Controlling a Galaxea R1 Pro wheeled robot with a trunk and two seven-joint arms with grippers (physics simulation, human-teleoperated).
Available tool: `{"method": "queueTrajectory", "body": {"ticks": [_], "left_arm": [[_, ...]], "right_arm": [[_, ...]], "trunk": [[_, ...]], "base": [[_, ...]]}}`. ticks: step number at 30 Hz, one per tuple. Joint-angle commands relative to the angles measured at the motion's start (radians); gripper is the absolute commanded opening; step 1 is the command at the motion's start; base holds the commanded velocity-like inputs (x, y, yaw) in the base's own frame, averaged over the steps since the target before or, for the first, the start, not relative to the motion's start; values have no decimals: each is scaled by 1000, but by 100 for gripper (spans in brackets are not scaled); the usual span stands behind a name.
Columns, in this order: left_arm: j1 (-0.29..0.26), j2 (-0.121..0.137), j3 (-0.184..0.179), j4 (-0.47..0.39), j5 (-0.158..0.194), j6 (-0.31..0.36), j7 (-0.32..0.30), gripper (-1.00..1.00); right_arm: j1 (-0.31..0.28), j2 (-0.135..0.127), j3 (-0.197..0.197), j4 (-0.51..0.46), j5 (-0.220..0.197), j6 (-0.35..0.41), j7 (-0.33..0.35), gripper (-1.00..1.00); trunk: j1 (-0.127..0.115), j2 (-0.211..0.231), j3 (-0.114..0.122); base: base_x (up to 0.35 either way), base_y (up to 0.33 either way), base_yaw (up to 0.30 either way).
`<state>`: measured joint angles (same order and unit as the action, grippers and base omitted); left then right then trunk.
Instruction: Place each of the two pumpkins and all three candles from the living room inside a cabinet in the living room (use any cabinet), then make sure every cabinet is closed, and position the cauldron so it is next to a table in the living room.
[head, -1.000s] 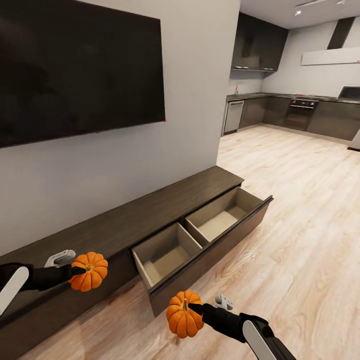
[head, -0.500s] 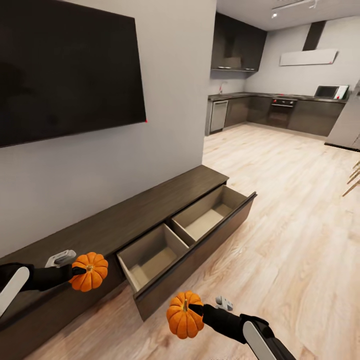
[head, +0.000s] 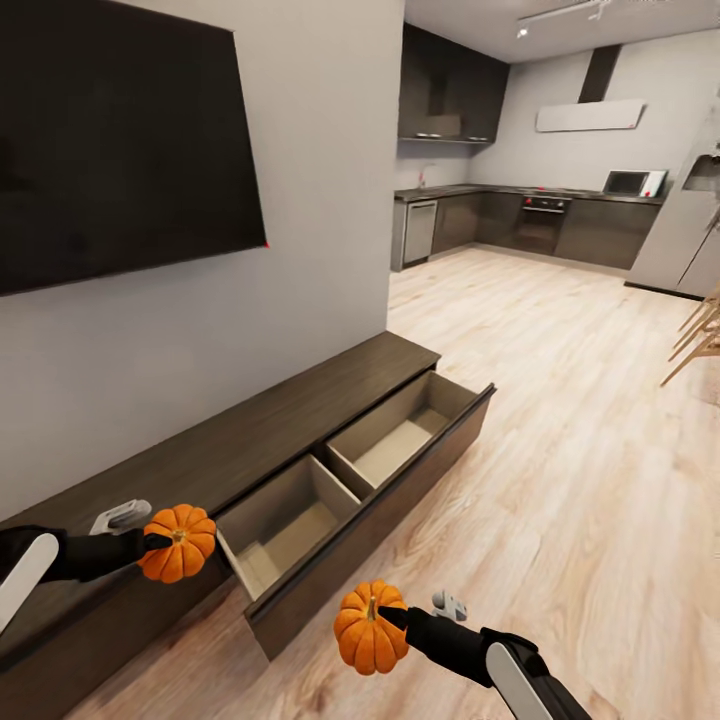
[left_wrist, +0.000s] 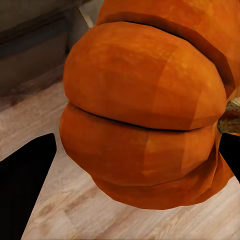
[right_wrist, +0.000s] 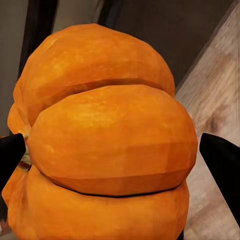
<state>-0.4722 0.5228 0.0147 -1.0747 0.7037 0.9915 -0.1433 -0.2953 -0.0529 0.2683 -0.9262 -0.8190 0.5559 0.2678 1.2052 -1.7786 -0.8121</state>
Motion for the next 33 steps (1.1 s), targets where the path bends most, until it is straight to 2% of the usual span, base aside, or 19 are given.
{"method": "queueTrajectory", "body": {"ticks": [1,15,33], "left_arm": [[0,0,1,-1,-6,4,-10,-100],[0,0,2,-1,-7,4,-10,-100],[0,0,1,-1,-9,4,-9,-100]], "right_arm": [[-1,-1,2,0,-3,3,0,-100],[-1,-2,2,0,-3,3,4,-100],[-1,-2,2,-2,-2,3,2,-100]], "trunk": [[0,0,-1],[0,0,-1],[0,0,-1]], "base": [[6,-4,-228],[77,0,-266],[112,0,-108]]}}
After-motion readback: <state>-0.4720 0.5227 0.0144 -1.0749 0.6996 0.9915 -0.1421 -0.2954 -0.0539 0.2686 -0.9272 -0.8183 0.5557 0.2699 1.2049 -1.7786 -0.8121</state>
